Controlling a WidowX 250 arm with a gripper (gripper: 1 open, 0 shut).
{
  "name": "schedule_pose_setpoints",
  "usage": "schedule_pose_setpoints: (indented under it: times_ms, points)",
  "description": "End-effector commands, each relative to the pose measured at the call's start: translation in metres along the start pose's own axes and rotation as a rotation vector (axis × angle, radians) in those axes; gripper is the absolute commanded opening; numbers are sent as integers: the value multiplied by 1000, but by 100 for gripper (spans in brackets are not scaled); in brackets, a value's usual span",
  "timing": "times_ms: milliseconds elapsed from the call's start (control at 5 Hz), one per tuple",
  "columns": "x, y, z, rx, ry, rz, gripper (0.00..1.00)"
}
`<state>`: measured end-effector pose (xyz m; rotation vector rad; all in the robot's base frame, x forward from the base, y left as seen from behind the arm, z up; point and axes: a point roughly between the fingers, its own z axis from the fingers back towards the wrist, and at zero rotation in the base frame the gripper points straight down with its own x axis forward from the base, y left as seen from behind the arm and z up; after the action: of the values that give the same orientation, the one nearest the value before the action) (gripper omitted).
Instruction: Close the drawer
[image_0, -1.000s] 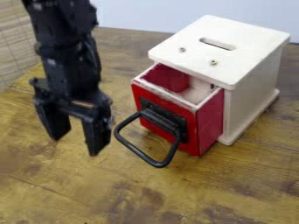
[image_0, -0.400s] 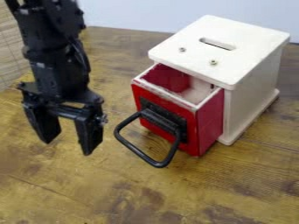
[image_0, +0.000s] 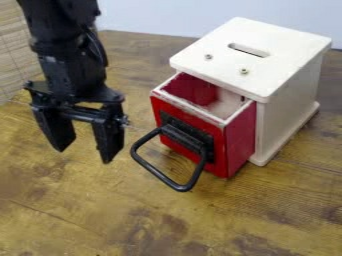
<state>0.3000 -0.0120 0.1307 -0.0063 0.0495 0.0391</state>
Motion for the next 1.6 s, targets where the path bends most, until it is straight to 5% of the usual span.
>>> schedule_pose_setpoints:
  times_ms: [0, 400, 800, 1200, 1400]
  points:
    - [0, -9, 8, 18, -52, -35, 100]
    - [-12, -14, 12, 22, -72, -58, 100]
    - [-7, -13, 16, 16, -74, -60, 100]
    - [-3, 1, 24, 2, -65, -142, 100]
    - [-11, 14, 22, -15, -55, -74, 100]
